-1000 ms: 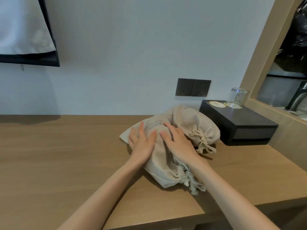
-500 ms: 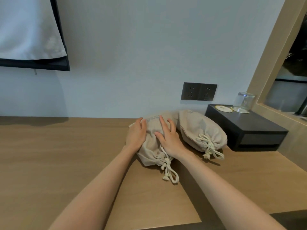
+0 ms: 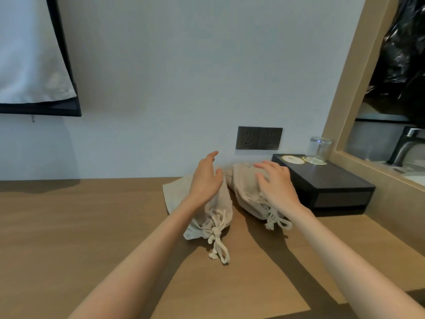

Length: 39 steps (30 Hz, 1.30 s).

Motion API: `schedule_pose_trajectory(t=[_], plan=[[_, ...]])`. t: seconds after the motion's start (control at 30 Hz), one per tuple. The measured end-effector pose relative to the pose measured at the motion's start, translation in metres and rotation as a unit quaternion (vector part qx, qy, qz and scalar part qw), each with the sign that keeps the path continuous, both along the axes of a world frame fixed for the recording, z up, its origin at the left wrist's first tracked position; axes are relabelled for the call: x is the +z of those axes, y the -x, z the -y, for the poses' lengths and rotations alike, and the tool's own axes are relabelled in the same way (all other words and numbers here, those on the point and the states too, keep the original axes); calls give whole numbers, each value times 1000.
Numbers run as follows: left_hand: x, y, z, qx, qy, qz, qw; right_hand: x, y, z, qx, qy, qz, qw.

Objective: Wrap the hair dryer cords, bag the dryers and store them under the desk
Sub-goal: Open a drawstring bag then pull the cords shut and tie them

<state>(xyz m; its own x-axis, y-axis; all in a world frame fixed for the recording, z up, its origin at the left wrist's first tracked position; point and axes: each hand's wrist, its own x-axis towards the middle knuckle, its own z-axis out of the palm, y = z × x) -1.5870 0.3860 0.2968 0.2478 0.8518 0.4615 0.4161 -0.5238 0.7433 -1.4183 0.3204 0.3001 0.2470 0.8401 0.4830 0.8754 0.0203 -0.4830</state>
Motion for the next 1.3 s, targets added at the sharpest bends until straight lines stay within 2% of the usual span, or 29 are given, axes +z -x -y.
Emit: schedule_pose_trajectory(t=[0.1, 0.2, 0.4, 0.47, 0.63, 0.87, 1.07, 1.3], plan=[[7, -36, 2, -47, 48, 22, 998, 2, -31, -3, -35, 15, -37, 999], [2, -70, -7, -44, 110, 27, 993, -6, -51, -17, -43, 48, -68, 996], [-26, -113, -30, -11, 212, -40, 976, -20, -66, -49, 3, 116, -173, 978], [-36, -118, -38, -11, 234, -37, 971, -22, -70, -59, 2, 139, -195, 971], [-53, -124, -49, -4, 230, 53, 972, -32, -81, -73, -13, 222, -209, 952], [-60, -127, -45, -28, 222, 117, 968, -39, -82, -83, -21, 245, -207, 947], [-58, -125, -27, -12, 187, 78, 979, -45, -70, -51, -25, 183, -219, 958], [-53, -108, 11, -3, 105, 65, 992, -50, -48, -5, -43, 86, -208, 973]])
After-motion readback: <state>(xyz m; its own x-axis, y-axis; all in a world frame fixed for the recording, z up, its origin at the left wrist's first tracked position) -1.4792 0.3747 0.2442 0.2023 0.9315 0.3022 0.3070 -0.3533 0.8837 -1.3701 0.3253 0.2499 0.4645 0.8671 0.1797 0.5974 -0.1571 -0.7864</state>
